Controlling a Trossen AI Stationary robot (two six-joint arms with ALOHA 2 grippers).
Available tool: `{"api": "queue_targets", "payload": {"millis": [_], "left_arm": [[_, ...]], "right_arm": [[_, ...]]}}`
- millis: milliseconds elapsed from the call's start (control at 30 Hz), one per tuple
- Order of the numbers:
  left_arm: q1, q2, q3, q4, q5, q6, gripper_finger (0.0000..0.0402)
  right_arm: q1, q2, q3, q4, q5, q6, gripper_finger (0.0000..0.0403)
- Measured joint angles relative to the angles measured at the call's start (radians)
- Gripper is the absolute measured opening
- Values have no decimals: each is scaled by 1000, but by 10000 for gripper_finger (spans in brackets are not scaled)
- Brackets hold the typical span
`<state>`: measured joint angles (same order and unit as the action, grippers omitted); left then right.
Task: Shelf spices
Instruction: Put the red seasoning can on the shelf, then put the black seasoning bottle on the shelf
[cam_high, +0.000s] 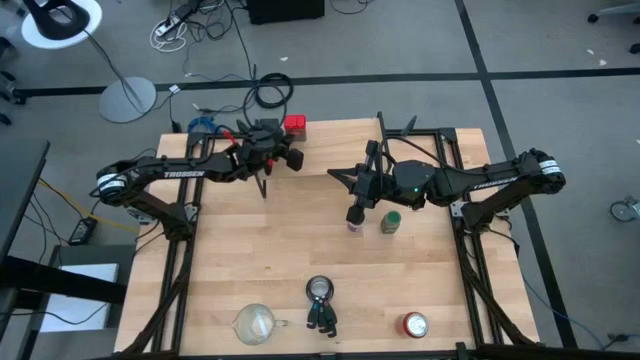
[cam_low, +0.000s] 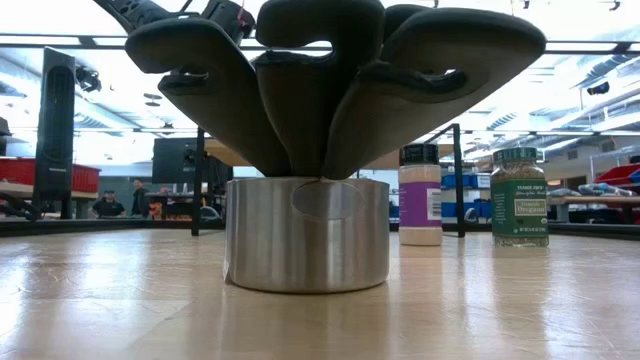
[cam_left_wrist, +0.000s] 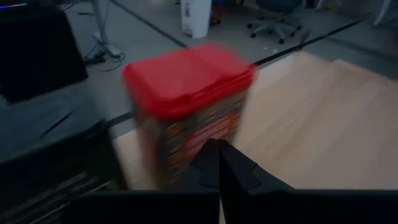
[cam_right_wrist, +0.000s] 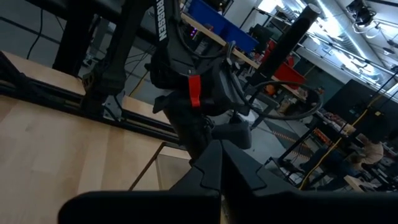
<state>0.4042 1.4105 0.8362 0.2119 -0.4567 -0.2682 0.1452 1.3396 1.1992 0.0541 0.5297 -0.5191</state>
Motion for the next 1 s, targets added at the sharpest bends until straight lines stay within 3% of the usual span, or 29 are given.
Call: {"api": "queue_targets", "payload": {"millis": [333,433,567,700,833,1000], "left_arm": [[-98,-20,201,-108,51,135,0],[-126,-66,267,-145,112,165,0],[-160,-195,312,-145,220,192,0],[-205,-377,319,-168,245,247,0],[-269,-540,313,-308,213,270,0],[-349,-681,170,-373,100,219,0]], "right_arm": [[0,0,0,7,-53,1,2],[0,0,0,4,-54,1,3],[0,0,0,4,-77,3,2],[0,0,0,21,-113,3,1],[0,0,0,42,-115,3,1],[-18,0,-24,98,-165,12,1]]}}
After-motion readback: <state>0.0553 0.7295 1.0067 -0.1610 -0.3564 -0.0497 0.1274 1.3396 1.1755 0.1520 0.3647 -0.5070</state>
